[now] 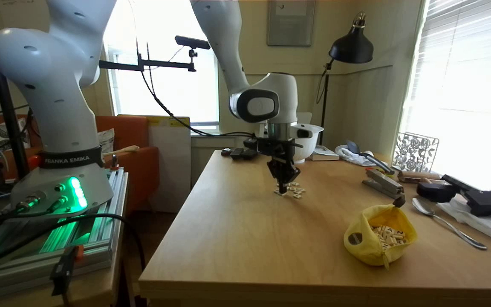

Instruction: Align the blocks on the table

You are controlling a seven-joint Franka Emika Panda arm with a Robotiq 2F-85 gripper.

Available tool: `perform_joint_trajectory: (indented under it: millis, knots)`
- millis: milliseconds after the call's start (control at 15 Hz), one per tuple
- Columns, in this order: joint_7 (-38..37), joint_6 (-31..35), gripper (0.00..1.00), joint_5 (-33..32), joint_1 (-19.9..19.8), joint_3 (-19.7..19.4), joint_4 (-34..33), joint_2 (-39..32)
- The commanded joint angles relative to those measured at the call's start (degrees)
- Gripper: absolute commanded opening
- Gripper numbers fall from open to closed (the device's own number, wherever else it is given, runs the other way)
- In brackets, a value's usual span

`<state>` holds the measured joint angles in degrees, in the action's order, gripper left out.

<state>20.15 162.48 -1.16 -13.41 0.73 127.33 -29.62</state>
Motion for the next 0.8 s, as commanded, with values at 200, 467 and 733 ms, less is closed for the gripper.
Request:
perform_joint_trajectory:
  millis: [200, 467, 733]
  knots:
    - [-0.44, 1.65, 0.0, 0.23, -0.66, 0.73, 0.89, -0.96]
    - [-0.06, 1.19, 0.0, 0.53, -0.93, 1.31, 1.16, 0.19]
    - [0.21, 0.8, 0.0, 0.8, -1.05, 2.19, 1.41, 1.38]
